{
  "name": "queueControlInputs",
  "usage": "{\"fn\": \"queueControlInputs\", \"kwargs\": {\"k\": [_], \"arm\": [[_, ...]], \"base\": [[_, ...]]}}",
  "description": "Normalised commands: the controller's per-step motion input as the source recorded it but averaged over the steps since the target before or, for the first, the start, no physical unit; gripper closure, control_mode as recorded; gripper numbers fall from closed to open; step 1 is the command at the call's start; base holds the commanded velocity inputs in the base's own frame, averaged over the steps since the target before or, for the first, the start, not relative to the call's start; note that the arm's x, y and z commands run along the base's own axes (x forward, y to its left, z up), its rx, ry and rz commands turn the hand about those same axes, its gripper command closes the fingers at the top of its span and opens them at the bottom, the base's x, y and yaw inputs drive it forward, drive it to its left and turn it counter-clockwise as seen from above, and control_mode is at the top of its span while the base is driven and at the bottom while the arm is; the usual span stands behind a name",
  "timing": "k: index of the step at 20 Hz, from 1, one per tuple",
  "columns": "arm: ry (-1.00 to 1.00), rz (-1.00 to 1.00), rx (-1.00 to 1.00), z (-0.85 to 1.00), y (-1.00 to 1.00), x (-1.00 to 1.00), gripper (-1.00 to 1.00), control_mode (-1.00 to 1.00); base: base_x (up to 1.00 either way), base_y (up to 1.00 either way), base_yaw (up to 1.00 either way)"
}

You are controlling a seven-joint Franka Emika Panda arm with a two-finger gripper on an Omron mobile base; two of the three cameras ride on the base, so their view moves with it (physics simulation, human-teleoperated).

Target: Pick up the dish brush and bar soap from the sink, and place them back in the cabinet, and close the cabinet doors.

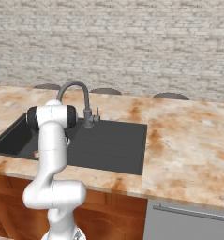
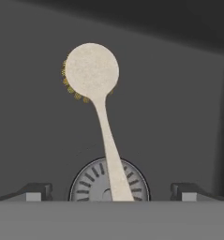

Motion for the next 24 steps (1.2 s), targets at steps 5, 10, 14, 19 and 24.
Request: {"fn": "queueControlInputs", "kwargs": {"k": [5,10,14,19,24], "arm": [[0.00,0.00,0.00,-0.17,0.00,0.21,-1.00,-1.00],[0.00,0.00,0.00,-0.17,0.00,0.16,-1.00,-1.00],[0.00,0.00,0.00,-0.10,0.00,0.04,-1.00,-1.00],[0.00,0.00,0.00,-0.23,0.00,0.01,-1.00,-1.00],[0.00,0.00,0.00,-0.27,0.00,0.02,-1.00,-1.00]], "base": [[0.00,0.00,0.00],[0.00,0.00,0.00],[0.00,0.00,0.00],[0.00,0.00,0.00],[0.00,0.00,0.00]]}}
